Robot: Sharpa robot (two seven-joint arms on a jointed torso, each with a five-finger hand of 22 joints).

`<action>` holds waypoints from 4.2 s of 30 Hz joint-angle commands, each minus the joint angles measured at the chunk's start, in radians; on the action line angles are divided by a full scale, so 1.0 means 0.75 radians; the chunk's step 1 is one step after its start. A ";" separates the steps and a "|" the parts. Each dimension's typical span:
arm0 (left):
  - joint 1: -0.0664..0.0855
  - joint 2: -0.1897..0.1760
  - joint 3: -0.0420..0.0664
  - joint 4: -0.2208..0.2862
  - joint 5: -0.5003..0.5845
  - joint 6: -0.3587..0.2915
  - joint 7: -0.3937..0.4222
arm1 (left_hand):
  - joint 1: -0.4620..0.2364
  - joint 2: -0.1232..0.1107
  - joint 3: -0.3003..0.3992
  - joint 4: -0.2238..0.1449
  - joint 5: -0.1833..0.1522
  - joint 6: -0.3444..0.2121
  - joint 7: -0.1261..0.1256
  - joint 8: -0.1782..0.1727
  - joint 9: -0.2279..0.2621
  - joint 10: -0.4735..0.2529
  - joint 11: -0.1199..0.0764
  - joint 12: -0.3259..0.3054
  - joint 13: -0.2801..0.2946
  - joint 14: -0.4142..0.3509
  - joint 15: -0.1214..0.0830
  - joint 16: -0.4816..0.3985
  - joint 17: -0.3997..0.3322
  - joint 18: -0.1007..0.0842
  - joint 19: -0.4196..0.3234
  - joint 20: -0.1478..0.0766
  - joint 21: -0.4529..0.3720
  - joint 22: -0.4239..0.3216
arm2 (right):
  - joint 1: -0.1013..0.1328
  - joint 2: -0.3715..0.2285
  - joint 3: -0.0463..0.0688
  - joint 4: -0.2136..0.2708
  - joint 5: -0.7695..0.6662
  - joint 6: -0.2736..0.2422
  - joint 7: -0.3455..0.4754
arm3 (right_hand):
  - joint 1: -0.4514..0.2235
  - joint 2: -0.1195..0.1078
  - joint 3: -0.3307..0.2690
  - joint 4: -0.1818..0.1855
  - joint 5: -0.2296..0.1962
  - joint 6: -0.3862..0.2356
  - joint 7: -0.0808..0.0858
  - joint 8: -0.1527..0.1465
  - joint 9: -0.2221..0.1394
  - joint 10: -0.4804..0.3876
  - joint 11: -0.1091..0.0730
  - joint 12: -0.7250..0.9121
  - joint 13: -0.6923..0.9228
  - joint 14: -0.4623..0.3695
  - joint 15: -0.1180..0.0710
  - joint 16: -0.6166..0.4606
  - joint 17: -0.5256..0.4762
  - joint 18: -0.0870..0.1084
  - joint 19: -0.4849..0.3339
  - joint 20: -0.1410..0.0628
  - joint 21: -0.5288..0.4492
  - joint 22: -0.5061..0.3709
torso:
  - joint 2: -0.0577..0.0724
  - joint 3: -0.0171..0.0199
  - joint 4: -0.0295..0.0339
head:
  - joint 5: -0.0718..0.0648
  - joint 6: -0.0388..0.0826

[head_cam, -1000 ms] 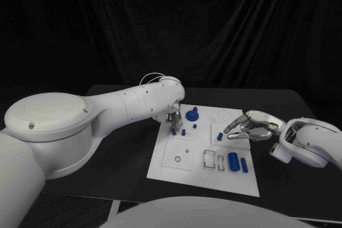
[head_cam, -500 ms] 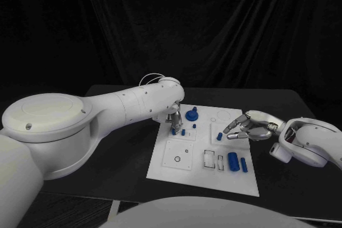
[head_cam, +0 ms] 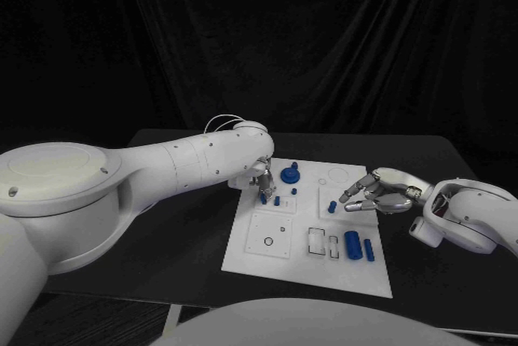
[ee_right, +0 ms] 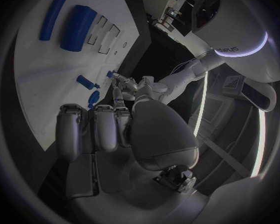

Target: Assemble the parts on the task board

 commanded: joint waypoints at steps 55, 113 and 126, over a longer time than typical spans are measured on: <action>-0.004 -0.177 -0.002 0.305 -0.114 -0.324 -0.060 | -0.046 0.039 0.169 -0.028 -0.011 0.140 -0.078 -0.030 -0.006 0.138 -0.025 0.004 0.348 0.139 -0.022 0.004 0.351 -0.001 0.067 -0.026 -0.010 0.270 | -0.012 0.003 0.000 0.006 0.001 -0.015 -0.036 | 0.044 0.050 -0.003 -0.008 -0.001 0.007 0.007 -0.002 0.000 0.041 -0.002 -0.019 -0.264 0.060 -0.008 -0.011 -0.010 0.026 0.056 0.007 -0.010 0.288 | -0.001 0.0012 0.0017 | 0.009 0.000; -0.037 -0.160 -0.002 0.314 -0.147 -0.298 -0.034 | -0.064 0.025 0.166 -0.012 -0.033 0.133 -0.073 -0.049 -0.012 0.133 -0.021 -0.005 0.341 0.139 -0.019 0.004 0.351 -0.001 0.066 -0.025 -0.016 0.268 | -0.017 -0.001 0.000 0.010 0.001 -0.030 -0.028 | 0.047 0.049 -0.005 -0.011 -0.002 0.009 0.008 -0.002 0.000 0.040 -0.001 -0.020 -0.266 0.058 -0.007 -0.012 -0.011 0.027 0.054 0.008 -0.013 0.287 | -0.002 0.0015 0.0012 | 0.004 0.000; -0.046 -0.150 -0.002 0.302 -0.147 -0.246 -0.052 | -0.131 0.011 0.072 0.079 -0.166 0.130 -0.076 -0.098 -0.029 0.129 -0.021 -0.014 0.335 0.139 -0.018 0.004 0.351 0.001 0.065 -0.023 -0.029 0.267 | -0.017 -0.004 0.000 0.012 0.001 -0.031 -0.026 | 0.048 0.050 -0.006 -0.012 -0.001 0.009 0.008 -0.002 0.000 0.040 -0.001 -0.020 -0.265 0.059 -0.007 -0.011 -0.010 0.027 0.053 0.008 -0.015 0.287 | -0.002 0.0015 0.0008 | 0.004 0.000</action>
